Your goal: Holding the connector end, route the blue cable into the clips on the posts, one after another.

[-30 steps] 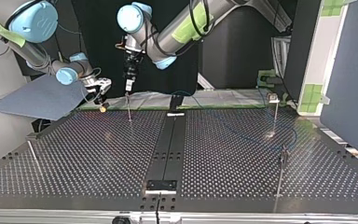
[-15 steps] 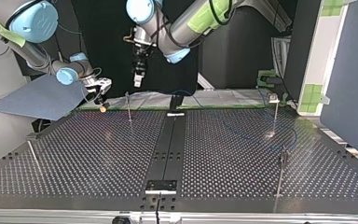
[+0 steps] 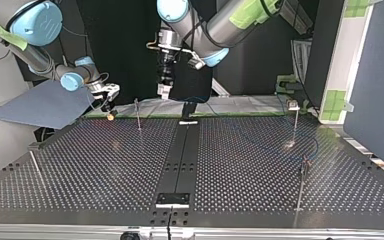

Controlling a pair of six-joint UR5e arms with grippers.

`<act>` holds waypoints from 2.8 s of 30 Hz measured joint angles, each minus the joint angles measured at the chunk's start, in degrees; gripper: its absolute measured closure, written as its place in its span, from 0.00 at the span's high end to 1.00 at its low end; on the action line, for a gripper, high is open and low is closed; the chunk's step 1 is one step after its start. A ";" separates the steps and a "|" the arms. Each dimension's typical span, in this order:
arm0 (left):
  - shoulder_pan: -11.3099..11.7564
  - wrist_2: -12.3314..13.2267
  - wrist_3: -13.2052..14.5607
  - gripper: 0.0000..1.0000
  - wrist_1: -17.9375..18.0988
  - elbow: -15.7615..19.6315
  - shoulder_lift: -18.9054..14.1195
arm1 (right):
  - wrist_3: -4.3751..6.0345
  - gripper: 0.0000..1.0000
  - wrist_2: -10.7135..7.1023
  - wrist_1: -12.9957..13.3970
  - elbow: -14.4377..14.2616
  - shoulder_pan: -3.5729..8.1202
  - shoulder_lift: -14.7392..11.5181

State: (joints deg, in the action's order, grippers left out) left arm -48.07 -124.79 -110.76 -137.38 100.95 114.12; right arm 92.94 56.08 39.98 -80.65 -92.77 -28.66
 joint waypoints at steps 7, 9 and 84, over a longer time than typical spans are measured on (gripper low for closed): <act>3.47 3.19 -1.64 1.00 2.23 3.64 -3.64 | -0.14 0.00 0.00 -0.06 0.00 -0.11 -0.02; 4.48 4.21 -1.97 1.00 2.99 4.65 -4.66 | -0.15 0.00 0.00 -0.06 0.00 -0.19 -0.01; 2.43 3.78 -4.68 1.00 10.07 44.81 -10.46 | -2.01 0.00 8.43 -2.07 -8.45 -1.23 -24.13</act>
State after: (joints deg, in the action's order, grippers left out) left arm -45.64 -121.01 -115.44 -127.31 145.77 103.66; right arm 90.93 64.51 37.91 -89.11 -94.00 -52.79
